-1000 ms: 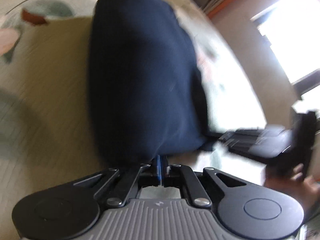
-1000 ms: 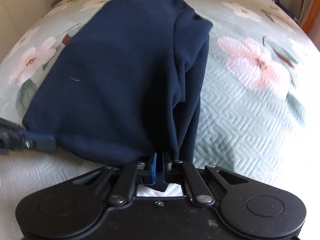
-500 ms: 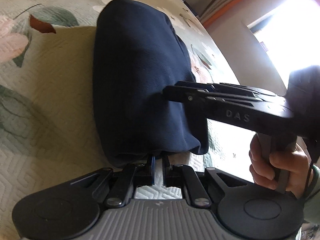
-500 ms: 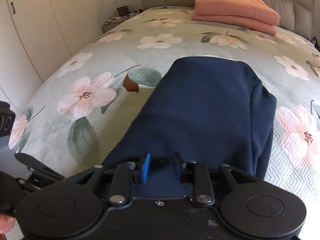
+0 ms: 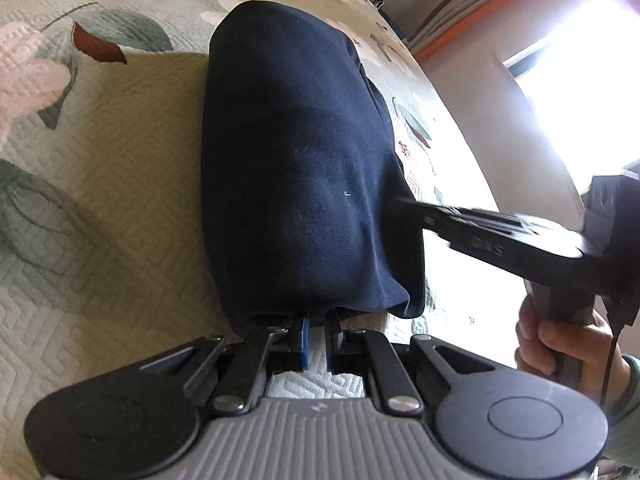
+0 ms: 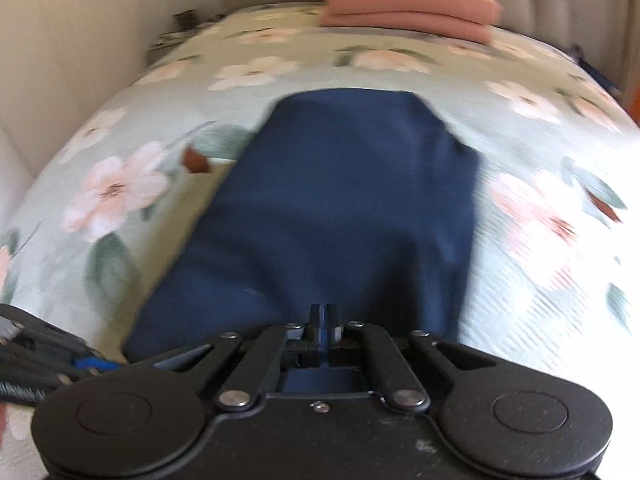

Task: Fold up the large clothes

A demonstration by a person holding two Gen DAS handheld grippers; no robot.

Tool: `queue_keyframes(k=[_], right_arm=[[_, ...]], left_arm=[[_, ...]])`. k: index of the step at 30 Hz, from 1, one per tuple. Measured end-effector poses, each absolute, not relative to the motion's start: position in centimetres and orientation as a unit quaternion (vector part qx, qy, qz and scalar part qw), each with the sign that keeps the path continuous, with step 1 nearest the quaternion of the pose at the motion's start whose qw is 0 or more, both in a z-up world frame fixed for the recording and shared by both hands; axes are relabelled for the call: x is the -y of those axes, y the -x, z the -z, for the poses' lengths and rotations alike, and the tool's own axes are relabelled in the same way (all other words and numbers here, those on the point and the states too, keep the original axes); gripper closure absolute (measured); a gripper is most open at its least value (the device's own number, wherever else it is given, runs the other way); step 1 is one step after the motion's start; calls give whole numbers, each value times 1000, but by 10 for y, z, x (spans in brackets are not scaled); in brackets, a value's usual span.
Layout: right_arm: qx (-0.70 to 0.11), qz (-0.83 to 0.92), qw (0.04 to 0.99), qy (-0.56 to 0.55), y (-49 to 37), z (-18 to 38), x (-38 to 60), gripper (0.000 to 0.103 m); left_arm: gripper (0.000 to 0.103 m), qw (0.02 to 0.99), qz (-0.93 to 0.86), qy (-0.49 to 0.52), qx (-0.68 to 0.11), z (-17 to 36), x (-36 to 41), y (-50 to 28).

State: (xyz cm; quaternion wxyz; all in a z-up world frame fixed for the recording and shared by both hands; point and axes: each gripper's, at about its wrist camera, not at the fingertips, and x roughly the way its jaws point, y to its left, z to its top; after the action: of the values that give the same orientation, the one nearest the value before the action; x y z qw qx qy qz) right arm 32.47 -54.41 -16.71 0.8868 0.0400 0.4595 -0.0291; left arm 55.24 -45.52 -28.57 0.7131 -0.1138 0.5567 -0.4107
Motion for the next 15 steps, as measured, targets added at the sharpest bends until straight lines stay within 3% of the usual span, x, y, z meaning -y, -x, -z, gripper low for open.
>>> queue_keyframes(k=[4, 8, 15], right_arm=[[-469, 61, 880, -40, -300, 154, 565, 103], [-452, -3, 889, -66, -299, 146, 556, 77], [-440, -52, 893, -75, -338, 159, 524, 77]], left_arm=[[95, 714, 422, 114, -547, 276, 456, -552], [93, 717, 436, 110, -533, 261, 460, -553], [91, 706, 455, 98, -534, 256, 460, -545]])
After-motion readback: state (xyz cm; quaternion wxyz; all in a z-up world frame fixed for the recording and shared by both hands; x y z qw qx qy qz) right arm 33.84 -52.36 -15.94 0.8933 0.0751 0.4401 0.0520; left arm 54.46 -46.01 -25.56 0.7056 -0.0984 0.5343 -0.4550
